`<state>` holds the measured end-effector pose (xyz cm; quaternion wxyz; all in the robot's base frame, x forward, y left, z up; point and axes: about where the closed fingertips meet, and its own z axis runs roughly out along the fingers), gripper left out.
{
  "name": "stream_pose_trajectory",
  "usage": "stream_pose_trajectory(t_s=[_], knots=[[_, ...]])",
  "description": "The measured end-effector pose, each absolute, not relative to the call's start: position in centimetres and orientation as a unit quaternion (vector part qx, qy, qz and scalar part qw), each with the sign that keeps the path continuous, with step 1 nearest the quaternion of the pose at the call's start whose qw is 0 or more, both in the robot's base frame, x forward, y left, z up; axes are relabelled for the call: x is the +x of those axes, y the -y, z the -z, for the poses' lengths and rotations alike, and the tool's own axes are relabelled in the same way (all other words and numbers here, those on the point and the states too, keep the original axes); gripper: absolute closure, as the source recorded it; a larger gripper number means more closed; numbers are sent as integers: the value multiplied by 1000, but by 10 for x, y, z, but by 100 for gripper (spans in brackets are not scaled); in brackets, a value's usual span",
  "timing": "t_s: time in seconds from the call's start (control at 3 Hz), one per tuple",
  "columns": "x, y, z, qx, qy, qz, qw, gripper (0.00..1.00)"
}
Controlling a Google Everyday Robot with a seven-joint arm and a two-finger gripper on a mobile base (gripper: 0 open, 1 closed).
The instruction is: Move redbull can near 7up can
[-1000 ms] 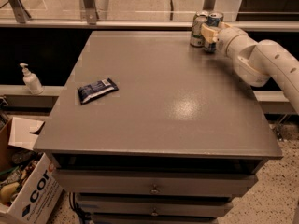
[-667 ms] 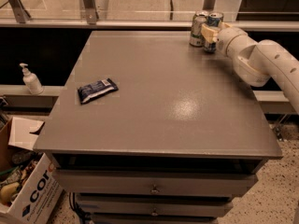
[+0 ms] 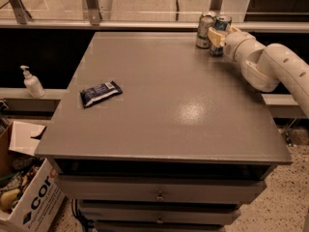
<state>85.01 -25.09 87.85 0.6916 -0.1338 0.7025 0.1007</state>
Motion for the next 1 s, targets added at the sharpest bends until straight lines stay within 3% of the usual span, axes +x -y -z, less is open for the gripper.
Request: stream_pose_trajectory(t_s=[0.33,1.0], knots=[[850,251,-882,-134,-703,-101,692,82],[850,251,-883,-134,-703,-101,692,36]])
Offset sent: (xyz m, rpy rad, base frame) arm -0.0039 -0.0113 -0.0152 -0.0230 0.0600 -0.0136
